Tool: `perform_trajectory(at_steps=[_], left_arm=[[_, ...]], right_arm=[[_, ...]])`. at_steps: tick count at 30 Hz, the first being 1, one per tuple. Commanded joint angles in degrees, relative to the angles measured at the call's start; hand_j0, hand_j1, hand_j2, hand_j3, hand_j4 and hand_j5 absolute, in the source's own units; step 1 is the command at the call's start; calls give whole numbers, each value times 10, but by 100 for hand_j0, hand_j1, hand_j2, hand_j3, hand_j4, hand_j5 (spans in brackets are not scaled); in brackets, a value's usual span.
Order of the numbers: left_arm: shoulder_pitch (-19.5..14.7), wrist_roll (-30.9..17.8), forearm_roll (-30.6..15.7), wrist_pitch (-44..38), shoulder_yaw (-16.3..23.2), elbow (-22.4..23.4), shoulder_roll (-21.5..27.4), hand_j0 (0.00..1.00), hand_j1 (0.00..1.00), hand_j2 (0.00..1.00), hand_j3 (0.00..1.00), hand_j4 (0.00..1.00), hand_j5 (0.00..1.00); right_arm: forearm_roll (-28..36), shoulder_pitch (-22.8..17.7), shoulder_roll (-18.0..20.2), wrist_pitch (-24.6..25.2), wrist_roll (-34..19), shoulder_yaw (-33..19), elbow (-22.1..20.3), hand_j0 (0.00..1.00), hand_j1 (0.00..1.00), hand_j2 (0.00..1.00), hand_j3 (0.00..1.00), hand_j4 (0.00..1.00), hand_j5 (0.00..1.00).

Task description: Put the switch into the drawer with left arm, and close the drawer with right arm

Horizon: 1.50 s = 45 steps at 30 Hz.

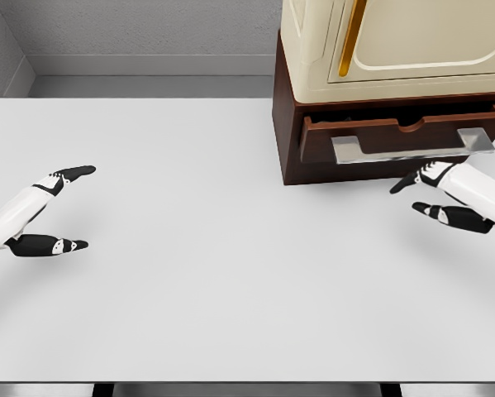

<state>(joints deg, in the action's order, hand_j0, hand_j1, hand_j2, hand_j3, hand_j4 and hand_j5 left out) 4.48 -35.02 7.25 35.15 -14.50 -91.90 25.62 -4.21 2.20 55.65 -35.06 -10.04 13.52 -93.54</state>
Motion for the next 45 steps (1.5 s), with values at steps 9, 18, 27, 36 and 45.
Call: perform_trajectory(at_steps=[9, 18, 27, 36, 45], left_arm=[[0, 0, -5, -1, 0, -1, -2, 100, 100, 100, 100, 100, 100], [0, 0, -5, -1, 0, -2, -4, 100, 100, 100, 100, 100, 100], [0, 0, -4, -1, 1, -2, -4, 100, 100, 100, 100, 100, 100], [0, 0, -4, -1, -1, -1, -8, 100, 100, 100, 100, 100, 100], [0, 0, -5, -1, -1, 2, -8, 100, 100, 100, 100, 100, 100]], right_arm=[[-5, 38, -12, 1, 0, 34, 5, 62, 62, 62, 62, 62, 62], [-6, 59, -26, 1, 0, 47, 5, 62, 62, 62, 62, 62, 62], [-6, 94, -34, 1, 0, 70, 17, 62, 62, 62, 62, 62, 62], [-7, 113, -46, 1, -1, 82, 33, 62, 62, 62, 62, 62, 62], [-17, 133, -59, 1, -1, 98, 39, 62, 62, 62, 62, 62, 62]])
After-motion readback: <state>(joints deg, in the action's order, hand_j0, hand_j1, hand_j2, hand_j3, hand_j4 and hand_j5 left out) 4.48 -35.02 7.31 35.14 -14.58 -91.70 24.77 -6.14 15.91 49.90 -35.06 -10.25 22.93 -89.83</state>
